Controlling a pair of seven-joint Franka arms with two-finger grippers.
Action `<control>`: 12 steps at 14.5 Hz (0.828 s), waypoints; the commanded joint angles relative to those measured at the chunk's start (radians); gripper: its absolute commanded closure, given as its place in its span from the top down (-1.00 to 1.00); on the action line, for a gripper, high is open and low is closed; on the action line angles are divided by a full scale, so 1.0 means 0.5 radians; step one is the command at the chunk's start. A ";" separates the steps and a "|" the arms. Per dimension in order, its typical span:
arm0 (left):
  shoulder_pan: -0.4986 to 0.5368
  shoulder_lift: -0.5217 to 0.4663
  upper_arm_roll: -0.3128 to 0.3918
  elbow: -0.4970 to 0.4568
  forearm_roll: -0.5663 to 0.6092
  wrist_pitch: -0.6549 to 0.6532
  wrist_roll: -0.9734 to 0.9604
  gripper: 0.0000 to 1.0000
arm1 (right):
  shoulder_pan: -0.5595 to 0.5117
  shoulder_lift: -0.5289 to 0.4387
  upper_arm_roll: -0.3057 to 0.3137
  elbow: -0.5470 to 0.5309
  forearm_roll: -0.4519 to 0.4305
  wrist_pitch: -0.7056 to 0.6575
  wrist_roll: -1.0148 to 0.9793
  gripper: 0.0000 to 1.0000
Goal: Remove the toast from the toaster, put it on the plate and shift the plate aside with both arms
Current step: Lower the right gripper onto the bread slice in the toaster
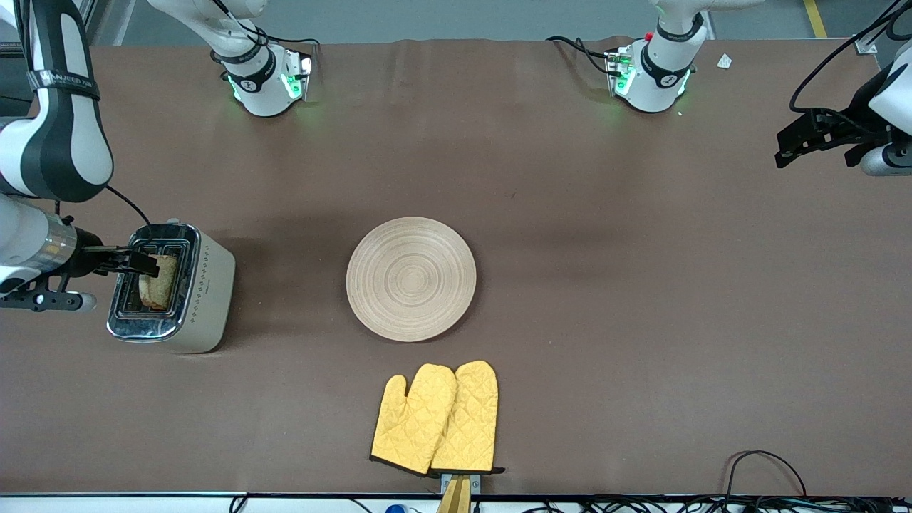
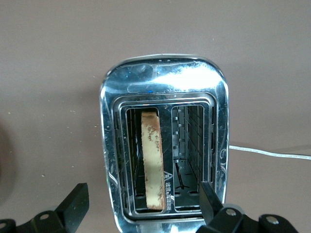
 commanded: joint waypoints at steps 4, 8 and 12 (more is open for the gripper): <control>-0.028 0.017 0.002 0.038 0.008 -0.016 0.032 1.00 | -0.061 0.045 0.020 -0.115 -0.012 0.130 -0.005 0.80; -0.019 0.017 0.002 0.038 0.008 -0.019 0.036 1.00 | -0.068 0.098 0.020 -0.115 -0.015 0.130 -0.005 0.14; -0.016 0.017 0.002 0.038 0.008 -0.019 0.036 1.00 | -0.083 0.101 0.020 -0.112 -0.012 0.133 -0.005 -0.74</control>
